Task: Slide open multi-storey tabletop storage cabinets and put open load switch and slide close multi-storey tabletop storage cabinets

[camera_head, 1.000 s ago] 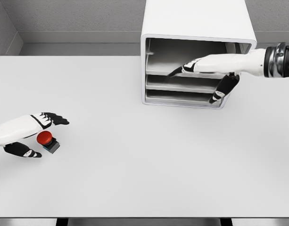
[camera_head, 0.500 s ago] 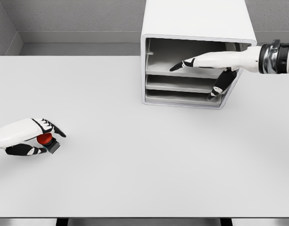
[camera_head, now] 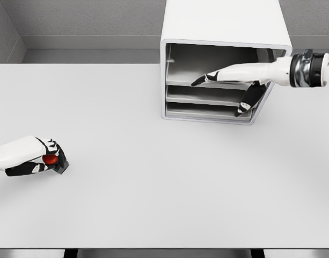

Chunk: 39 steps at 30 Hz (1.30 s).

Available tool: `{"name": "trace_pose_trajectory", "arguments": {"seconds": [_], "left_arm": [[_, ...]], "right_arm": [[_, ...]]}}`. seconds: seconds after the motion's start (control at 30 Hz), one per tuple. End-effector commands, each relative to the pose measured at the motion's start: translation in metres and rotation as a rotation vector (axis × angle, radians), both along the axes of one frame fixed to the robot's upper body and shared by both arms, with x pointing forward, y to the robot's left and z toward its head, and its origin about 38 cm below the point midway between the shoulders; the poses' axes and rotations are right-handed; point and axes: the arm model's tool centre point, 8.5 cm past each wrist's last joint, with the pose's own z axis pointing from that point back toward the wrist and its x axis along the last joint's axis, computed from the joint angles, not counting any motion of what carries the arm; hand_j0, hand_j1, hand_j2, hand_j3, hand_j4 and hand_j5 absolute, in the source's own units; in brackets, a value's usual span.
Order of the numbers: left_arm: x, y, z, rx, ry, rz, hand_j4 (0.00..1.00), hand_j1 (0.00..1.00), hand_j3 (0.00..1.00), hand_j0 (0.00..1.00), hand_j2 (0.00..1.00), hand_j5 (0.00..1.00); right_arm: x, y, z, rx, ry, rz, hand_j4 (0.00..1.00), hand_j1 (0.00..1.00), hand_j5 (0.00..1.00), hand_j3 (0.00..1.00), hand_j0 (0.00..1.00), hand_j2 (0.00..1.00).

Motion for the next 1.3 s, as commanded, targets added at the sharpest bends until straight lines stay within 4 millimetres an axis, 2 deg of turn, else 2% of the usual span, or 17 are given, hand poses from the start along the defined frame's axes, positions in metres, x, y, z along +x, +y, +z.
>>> {"name": "trace_pose_trajectory", "arguments": {"seconds": [0.0,0.13,0.4,0.57,0.67,0.77,0.9,1.03,1.27], "left_arm": [[0.001,-0.003,0.005,-0.016,-0.012,-0.003,0.37,0.37,0.37,0.37,0.37,0.37],[0.005,-0.033,0.041,-0.057,-0.112,-0.095,0.36,0.36,0.36,0.36,0.36,0.36],[0.021,-0.042,0.079,-0.068,-0.221,-0.122,0.35,0.35,0.35,0.35,0.35,0.35],[0.030,-0.050,0.099,-0.079,-0.284,-0.143,0.35,0.35,0.35,0.35,0.35,0.35],[0.030,-0.054,0.098,-0.094,-0.288,-0.147,0.35,0.35,0.35,0.35,0.35,0.35],[0.033,-0.058,0.103,-0.106,-0.306,-0.153,0.35,0.35,0.35,0.35,0.35,0.35],[0.040,-0.078,0.105,-0.122,-0.321,-0.202,0.35,0.35,0.35,0.35,0.35,0.35],[0.043,-0.087,0.107,-0.140,-0.332,-0.217,0.35,0.35,0.35,0.35,0.35,0.35],[0.048,-0.093,0.116,-0.128,-0.351,-0.238,0.35,0.35,0.35,0.35,0.35,0.35]], "right_arm": [[-0.002,0.002,0.001,0.002,-0.003,0.012,1.00,1.00,1.00,1.00,1.00,1.00],[-0.004,0.005,0.001,0.007,-0.006,0.031,1.00,1.00,1.00,1.00,1.00,1.00],[-0.006,0.005,-0.004,-0.002,0.001,0.045,1.00,1.00,1.00,1.00,1.00,1.00],[0.001,0.001,0.008,0.011,-0.015,0.022,1.00,1.00,1.00,1.00,1.00,1.00],[0.007,0.001,0.005,0.010,0.001,-0.013,1.00,1.00,1.00,1.00,1.00,1.00],[0.008,0.011,0.002,0.011,0.012,-0.005,1.00,1.00,1.00,1.00,1.00,1.00],[0.009,0.012,-0.003,0.002,0.026,-0.021,1.00,1.00,1.00,1.00,1.00,1.00],[0.009,0.015,-0.003,0.003,0.029,-0.021,1.00,1.00,1.00,1.00,1.00,1.00],[0.006,0.016,-0.014,-0.027,0.042,-0.008,1.00,1.00,1.00,1.00,1.00,1.00]]}}
